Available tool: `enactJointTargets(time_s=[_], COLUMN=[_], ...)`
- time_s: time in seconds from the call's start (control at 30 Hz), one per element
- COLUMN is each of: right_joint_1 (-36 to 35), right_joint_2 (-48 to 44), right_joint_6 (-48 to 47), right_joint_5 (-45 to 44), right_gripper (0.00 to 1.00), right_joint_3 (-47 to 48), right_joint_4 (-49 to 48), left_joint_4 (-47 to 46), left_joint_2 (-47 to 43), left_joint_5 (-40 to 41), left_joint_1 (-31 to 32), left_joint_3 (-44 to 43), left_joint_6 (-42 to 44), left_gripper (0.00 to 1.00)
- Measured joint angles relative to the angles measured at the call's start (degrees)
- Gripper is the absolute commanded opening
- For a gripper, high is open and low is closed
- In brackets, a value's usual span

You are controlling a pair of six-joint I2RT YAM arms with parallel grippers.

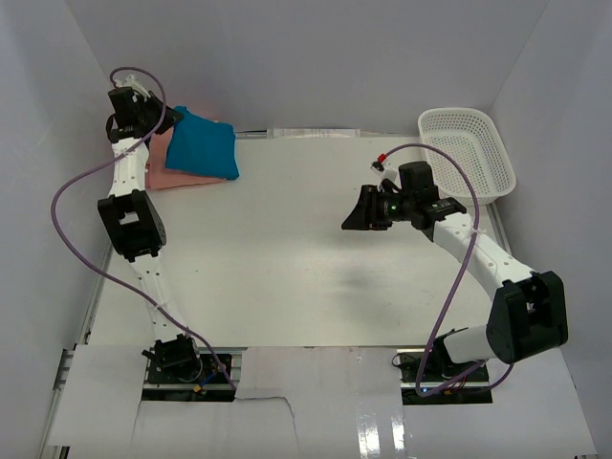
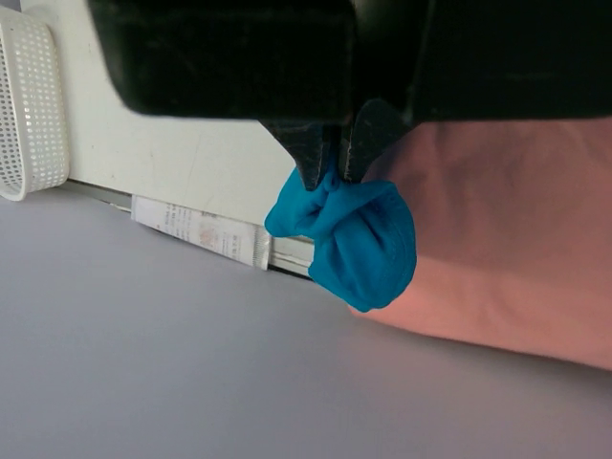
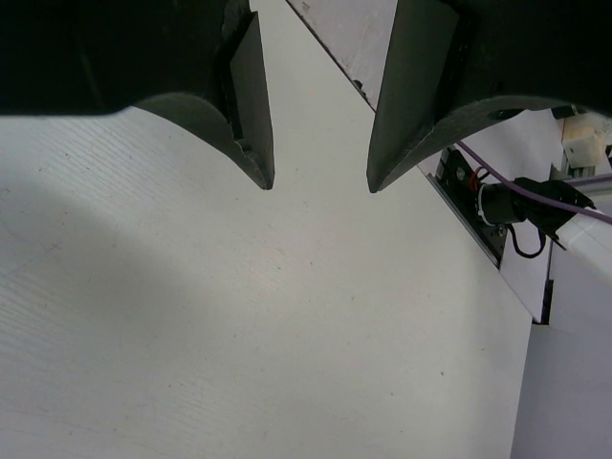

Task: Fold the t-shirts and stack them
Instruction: Put the neatly folded tshirt into the corner of the board with the left arm

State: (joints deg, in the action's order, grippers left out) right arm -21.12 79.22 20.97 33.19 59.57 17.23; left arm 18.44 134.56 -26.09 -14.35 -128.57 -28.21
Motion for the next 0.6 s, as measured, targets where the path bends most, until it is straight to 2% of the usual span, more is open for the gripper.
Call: enactJointTargets(time_s=[0.13,0.6], right_joint_1=[-0.07,-2.14], right_joint_2=[0.02,1.95], right_joint_6=[-0.04,0.00], right_joint_5=[0.00,0.02], right_gripper=[0.50,0.50], right_joint_3=[-0.92,-1.42], right_joint_4=[-0.22,-1.16], left_joint_4=[-1.42,-2.67], left_joint_2=[2.43,2.99], left_joint_5=[-1.03,-0.96], left_joint_1=[-0.09,-3.13], left_joint_3=[-3.32,-2.62], left_joint_6=[-0.83,-2.19], left_gripper=[0.00,0.00])
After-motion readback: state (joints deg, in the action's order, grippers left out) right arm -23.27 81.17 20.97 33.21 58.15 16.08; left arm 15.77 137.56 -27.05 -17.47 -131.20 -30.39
